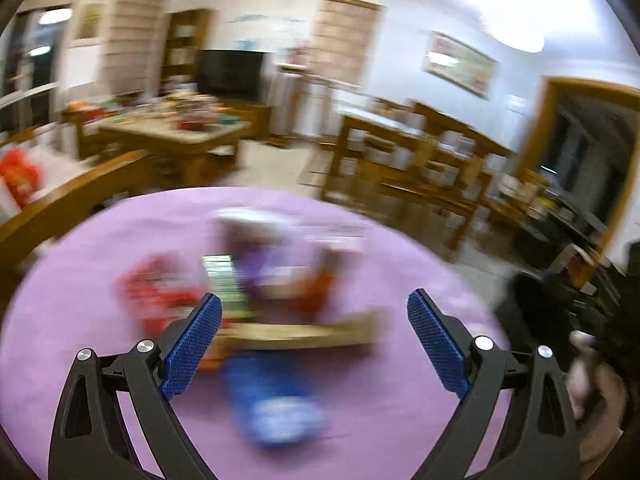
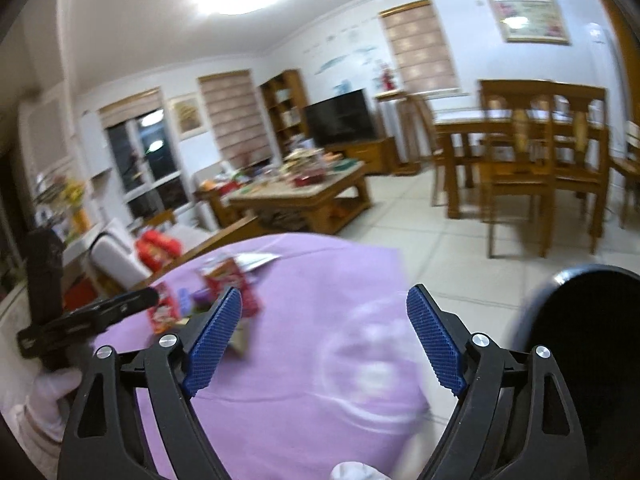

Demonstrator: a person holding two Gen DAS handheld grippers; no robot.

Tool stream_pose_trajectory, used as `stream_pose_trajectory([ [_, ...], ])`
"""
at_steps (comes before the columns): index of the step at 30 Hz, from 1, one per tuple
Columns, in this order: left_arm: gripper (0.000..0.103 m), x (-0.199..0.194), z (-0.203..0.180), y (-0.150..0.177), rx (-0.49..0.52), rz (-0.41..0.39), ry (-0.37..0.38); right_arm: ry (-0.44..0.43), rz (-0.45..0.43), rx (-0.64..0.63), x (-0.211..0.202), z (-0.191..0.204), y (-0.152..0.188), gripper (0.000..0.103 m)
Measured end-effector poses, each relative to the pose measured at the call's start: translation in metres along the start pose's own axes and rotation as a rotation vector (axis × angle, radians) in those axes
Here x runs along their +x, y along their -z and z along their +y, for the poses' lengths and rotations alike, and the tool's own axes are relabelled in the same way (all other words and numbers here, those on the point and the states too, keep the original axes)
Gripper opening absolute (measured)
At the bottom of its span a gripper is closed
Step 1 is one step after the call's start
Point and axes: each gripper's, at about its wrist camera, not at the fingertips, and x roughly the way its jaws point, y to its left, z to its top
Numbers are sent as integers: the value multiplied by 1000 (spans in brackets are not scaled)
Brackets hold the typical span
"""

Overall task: Collect trash
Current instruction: 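Move both tools back over the table, then grasp the red Wangzai milk box with the left tool while the right tool grasps a small red juice box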

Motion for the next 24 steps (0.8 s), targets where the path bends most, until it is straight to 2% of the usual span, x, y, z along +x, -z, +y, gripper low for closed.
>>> stream_pose_trajectory([
  [3,93,7,45,-1,-89,38,-71,-49,41,-35,30,39,-5,93],
  [5,93,17,68,-1,-149,77,-97,-75,73,-54,50,64,-6,93],
  [9,93,35,93,-2,-225,140,-67,-102,132,-89,92,102,-17,93],
  [15,93,48,110,-3,-259,168,-46,-102,192,-130,147,145,-26,93],
  [22,92,51,107,0,-242,190,-46,-23,244,-128,199,163,-27,93],
  [23,92,52,107,0,-240,191,-41,-18,250,-122,204,163,-27,92],
  [24,92,51,109,0,-238,190,-41,-14,259,-116,209,163,-26,85],
])
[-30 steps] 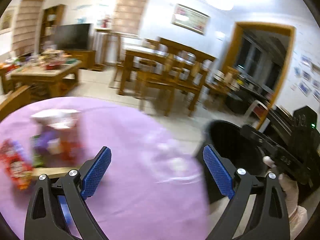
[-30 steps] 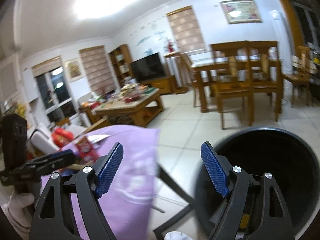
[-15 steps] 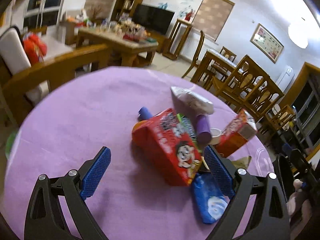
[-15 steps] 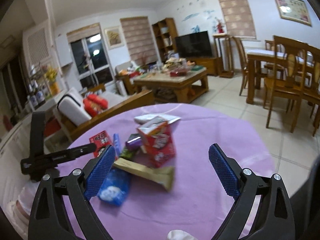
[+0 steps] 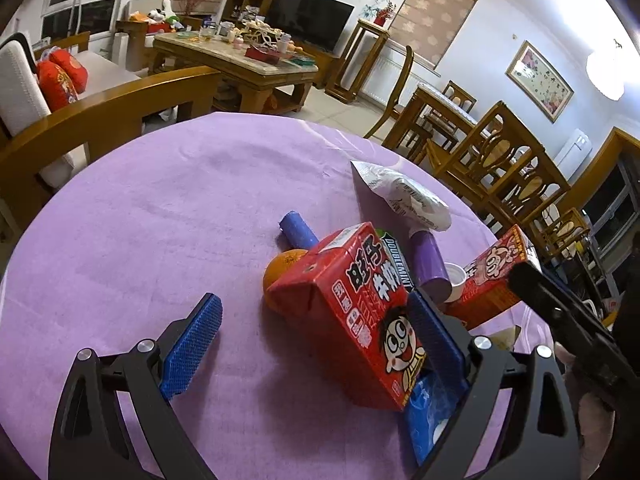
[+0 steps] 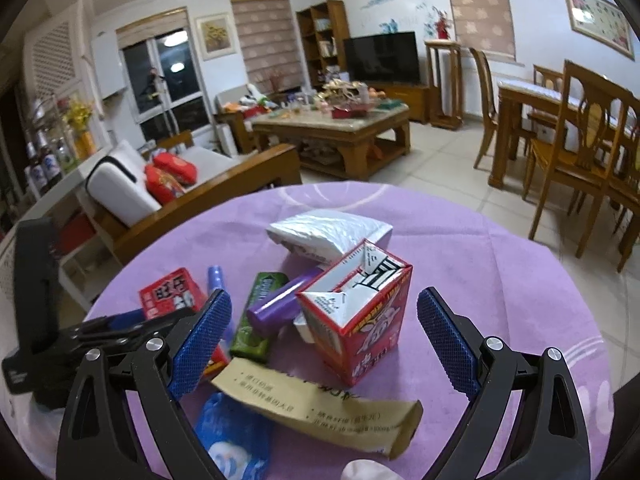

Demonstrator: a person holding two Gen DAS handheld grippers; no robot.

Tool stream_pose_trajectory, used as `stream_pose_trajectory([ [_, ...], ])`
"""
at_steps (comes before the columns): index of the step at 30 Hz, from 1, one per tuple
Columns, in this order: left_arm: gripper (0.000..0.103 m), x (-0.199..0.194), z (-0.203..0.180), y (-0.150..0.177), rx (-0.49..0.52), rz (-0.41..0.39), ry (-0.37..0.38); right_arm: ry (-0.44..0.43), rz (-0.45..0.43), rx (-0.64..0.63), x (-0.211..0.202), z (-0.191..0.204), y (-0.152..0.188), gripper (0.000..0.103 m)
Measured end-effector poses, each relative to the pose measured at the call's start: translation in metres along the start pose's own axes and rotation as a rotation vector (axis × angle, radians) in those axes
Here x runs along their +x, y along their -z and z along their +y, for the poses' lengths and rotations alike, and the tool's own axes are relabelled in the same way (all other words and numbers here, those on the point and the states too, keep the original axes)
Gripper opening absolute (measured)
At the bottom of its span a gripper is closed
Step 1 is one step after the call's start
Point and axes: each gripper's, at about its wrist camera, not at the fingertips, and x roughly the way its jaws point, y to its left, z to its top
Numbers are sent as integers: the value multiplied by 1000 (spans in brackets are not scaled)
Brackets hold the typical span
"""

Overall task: Collect trash
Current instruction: 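Grasp the red Wangzai milk box with the left tool while the right tool grasps a small red juice box, then carry both red boxes toward the black bin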

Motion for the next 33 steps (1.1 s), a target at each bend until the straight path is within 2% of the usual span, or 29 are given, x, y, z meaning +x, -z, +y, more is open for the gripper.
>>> stream_pose_trajectory([
  [1,90,1,2,0,6,-3,4,5,9,2,4,-1,-1,79],
  [2,86,0,2,0,9,-5,14,15,18,3,8,-1,-1,65],
  [3,81,0,1,0,10,-7,24,27,30,5,12,-3,0,56],
  [5,71,-2,-2,1,21,-13,48,19,39,15,15,-9,2,47],
  [8,65,-7,-10,4,64,-38,44,0,34,27,14,-14,3,36],
  [9,58,-8,-11,4,73,-43,50,-9,31,32,12,-17,4,33],
  [11,46,-10,-15,6,94,-50,88,-25,21,46,7,-21,5,32],
  [18,36,-16,-18,9,116,-80,125,-73,-50,66,-23,-30,10,32],
  [23,34,-23,-27,8,138,-96,132,-94,-101,75,-51,-39,12,32],
  [33,32,-12,-58,7,260,-80,104,-102,-151,95,-92,-59,20,32],
])
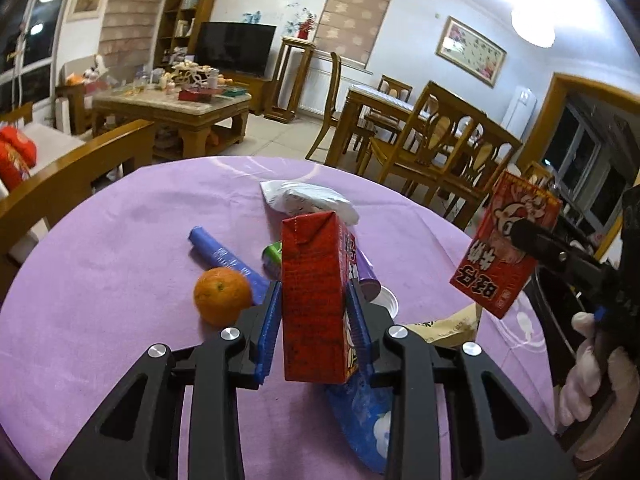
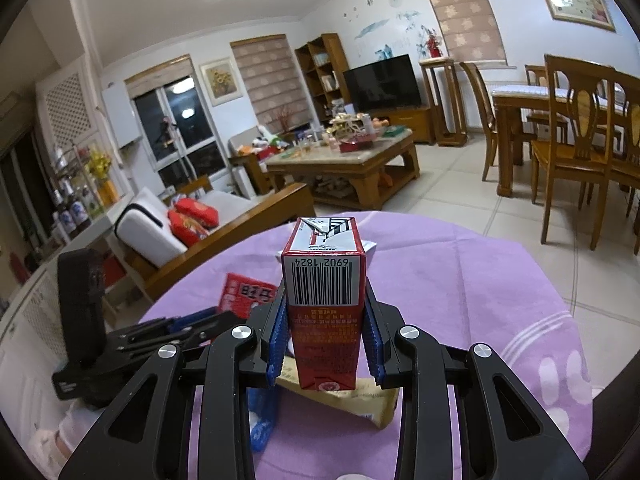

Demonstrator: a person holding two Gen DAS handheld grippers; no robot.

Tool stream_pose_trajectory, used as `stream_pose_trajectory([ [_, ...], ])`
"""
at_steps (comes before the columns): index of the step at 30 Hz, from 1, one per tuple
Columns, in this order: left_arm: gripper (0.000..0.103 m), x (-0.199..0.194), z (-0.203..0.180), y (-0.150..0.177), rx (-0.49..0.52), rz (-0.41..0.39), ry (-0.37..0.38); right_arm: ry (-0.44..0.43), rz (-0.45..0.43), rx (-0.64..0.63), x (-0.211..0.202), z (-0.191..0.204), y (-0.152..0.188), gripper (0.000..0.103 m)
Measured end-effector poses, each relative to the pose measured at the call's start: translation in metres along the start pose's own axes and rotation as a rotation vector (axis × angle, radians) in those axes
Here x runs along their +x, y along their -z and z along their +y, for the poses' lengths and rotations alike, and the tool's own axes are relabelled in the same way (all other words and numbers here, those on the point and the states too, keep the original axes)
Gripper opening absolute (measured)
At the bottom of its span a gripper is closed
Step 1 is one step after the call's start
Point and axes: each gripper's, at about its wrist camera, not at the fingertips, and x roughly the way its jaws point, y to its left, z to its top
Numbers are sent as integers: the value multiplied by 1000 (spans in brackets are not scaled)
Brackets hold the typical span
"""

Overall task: Collect trash
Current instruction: 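Carry both red boxes toward the black bin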

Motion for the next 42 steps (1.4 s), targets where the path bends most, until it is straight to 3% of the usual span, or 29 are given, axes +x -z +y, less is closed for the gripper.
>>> stream_pose_trajectory([
  [7,31,-9,-6,0,11,-54,-22,0,-42,16,-29,-13,-1,32],
  [16,31,-37,-38,-11,68,-115,24,2,-97,31,-67,-28,-5,32],
  [25,31,-43,-90,-14,116,-140,124,62,-158,35,-125,-61,-1,32],
  [42,31,4,-247,3,284,-64,365,282,-265,176,-261,-193,51,32],
])
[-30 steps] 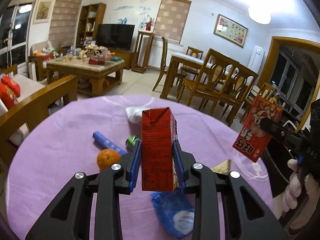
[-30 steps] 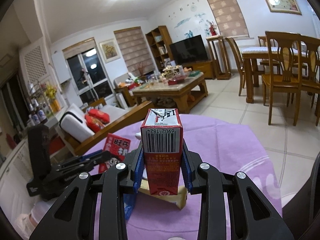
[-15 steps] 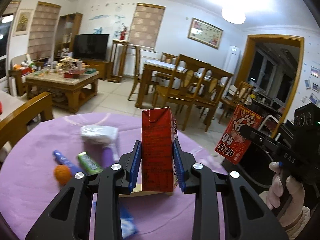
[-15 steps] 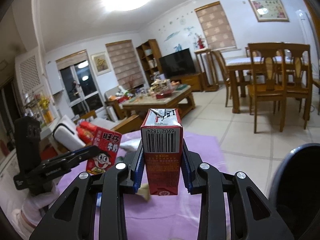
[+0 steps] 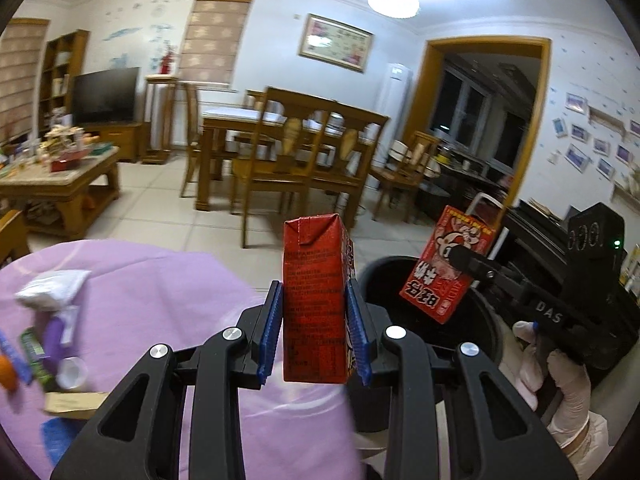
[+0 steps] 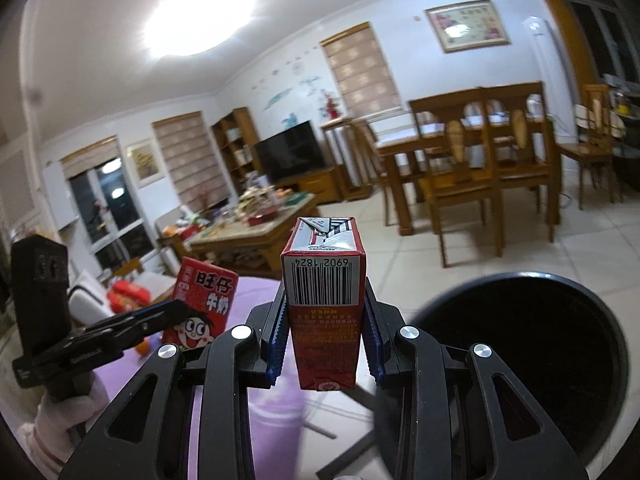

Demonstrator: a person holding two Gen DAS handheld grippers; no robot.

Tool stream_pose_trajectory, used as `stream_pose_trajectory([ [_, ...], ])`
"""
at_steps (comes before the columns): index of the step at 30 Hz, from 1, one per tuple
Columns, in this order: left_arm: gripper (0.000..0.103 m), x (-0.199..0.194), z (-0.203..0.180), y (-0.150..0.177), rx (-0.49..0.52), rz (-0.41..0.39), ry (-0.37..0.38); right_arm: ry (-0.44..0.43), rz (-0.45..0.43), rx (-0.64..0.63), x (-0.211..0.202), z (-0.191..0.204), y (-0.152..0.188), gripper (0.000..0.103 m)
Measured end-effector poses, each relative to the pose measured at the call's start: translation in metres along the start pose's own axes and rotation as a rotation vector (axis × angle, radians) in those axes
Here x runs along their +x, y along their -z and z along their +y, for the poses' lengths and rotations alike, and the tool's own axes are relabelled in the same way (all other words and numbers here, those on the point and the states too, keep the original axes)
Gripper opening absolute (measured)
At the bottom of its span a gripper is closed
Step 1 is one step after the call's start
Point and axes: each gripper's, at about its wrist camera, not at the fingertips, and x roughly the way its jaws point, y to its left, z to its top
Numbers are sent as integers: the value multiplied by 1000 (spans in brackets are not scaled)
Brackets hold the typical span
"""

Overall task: Collect trash
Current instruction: 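Carry both red boxes toward the black bin, then open both tools to drop the red boxes into the bin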

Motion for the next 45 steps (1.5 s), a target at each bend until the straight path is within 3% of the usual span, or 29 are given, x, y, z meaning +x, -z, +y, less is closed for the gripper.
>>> stream_pose_trajectory([
  [9,31,59,-60,9,50,81,120,125,-22,107,-45,-102,22,32],
  [19,31,110,-102,30,90,186,157,199,-5,191,-63,-171,60,32],
  [31,31,126,-114,47,124,252,130,219,26,224,-47,-186,79,33],
  [45,31,134,-123,55,166,290,126,244,58,221,-30,-167,71,33],
])
